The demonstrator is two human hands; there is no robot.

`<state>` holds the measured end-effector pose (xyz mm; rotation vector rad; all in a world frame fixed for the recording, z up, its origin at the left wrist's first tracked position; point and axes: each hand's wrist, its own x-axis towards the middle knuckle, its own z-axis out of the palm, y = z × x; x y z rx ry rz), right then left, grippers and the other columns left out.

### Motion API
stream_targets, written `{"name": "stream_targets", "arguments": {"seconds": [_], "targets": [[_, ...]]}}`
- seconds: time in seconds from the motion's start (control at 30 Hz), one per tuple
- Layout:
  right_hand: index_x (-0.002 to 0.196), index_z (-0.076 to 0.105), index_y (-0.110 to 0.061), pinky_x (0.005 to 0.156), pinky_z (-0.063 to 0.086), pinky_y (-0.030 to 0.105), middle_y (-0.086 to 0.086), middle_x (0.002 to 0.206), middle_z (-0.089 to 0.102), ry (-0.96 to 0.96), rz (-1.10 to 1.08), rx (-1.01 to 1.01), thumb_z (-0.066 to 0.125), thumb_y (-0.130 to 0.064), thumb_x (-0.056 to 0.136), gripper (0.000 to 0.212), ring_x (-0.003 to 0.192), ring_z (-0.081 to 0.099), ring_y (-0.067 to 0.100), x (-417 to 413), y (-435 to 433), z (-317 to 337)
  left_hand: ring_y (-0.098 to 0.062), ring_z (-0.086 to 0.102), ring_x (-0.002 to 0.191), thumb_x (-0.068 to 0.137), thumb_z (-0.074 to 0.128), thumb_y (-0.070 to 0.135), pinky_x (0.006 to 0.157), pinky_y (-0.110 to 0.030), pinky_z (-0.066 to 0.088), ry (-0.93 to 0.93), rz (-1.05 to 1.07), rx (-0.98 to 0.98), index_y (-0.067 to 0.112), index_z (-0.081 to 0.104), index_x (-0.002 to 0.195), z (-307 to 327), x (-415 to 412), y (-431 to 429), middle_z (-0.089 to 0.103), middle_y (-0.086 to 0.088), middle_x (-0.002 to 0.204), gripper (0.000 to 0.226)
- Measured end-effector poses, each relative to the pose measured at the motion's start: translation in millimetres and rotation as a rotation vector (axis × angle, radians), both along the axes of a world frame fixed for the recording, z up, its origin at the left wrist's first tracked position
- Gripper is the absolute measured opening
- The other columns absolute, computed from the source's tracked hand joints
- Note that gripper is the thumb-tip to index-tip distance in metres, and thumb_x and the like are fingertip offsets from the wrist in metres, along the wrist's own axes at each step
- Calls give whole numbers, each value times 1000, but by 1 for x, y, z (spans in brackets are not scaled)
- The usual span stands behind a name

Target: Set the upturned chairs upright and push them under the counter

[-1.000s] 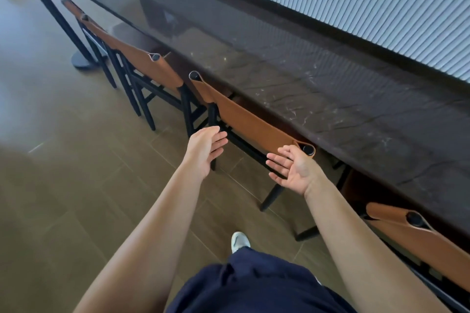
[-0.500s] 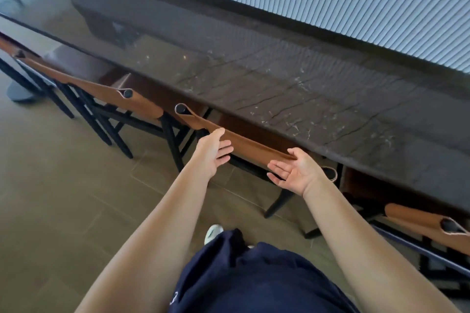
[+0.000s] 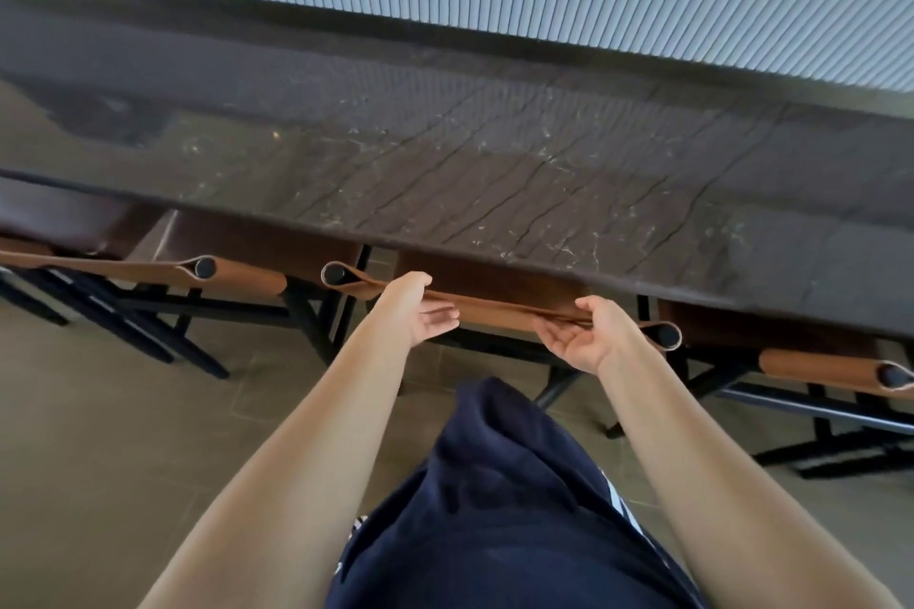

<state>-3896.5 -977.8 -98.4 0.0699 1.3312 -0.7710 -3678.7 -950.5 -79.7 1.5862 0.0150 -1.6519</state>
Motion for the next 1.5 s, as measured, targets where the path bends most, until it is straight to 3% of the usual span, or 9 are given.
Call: {"name": "stream_targets", "arguments": {"seconds": [0.23, 0.43, 0.53, 0.7, 0.87, 1.1, 1.27, 1.4, 1.5], "targets": [[97, 50, 6, 41, 55, 42, 29, 86, 65, 8, -66, 39, 38, -13, 103, 23, 73, 66, 40, -1, -6, -6, -45, 55, 117, 101, 44, 8, 93, -50, 52, 166, 116, 48, -1, 40, 135, 1, 10, -19, 51, -30, 133, 36], [95, 50, 3, 56, 54, 44, 25, 92, 62, 30, -122, 43, 35, -1, 101, 17, 95, 64, 40, 3, -8, -3, -41, 64, 104, 100, 46, 8, 85, -48, 56, 146, 121, 131, -5, 53, 100, -5, 14, -23, 63, -27, 117, 15], [110, 49, 4, 56, 53, 46, 28, 107, 60, 63, -116, 28, 33, 5, 99, 20, 104, 62, 46, 2, 0, -4, -41, 65, 103, 100, 45, 5, 79, -43, 57, 110, 73, 169, -5, 54, 94, -5, 14, -23, 65, -25, 111, 15], [131, 41, 6, 41, 55, 40, 35, 124, 54, 103, -115, 4, 32, 8, 99, 33, 110, 58, 53, -3, 13, -8, -42, 64, 106, 99, 40, 1, 59, -36, 60, 119, -3, 163, -8, 53, 100, -2, 10, -12, 62, -26, 108, 16], [135, 38, 7, 37, 53, 37, 35, 126, 54, 133, -160, -11, 34, 7, 100, 35, 108, 59, 52, -18, 23, -11, -43, 62, 108, 99, 38, -1, 77, -38, 55, 122, -29, 137, -8, 49, 109, -3, -5, -3, 62, -27, 116, 17], [134, 41, 5, 42, 56, 40, 32, 122, 57, 106, -201, -18, 37, 4, 101, 34, 109, 60, 49, -34, 25, -7, -44, 64, 104, 99, 40, -1, 68, -38, 56, 127, -51, 110, -6, 51, 111, -2, -18, -8, 61, -26, 118, 18], [113, 46, 2, 59, 56, 46, 30, 117, 57, 82, -194, -50, 36, 6, 100, 16, 114, 58, 48, -43, 9, -2, -42, 67, 84, 99, 44, 2, 50, -33, 58, 150, -13, 113, -2, 54, 107, -3, -24, -21, 63, -27, 112, 13], [102, 49, 3, 43, 57, 41, 30, 112, 58, 76, -184, -49, 38, 7, 100, 12, 104, 61, 45, -49, 0, -4, -42, 67, 80, 99, 44, 2, 51, -33, 58, 174, 7, 100, -4, 52, 106, -4, -27, -25, 61, -29, 109, 12], [96, 50, 1, 41, 56, 40, 28, 105, 60, 97, -191, -37, 40, 6, 99, 12, 93, 62, 42, -49, -3, -6, -43, 67, 92, 100, 44, 2, 64, -36, 57, 173, 8, 107, -3, 51, 100, -4, -26, -27, 60, -29, 107, 9]]}}
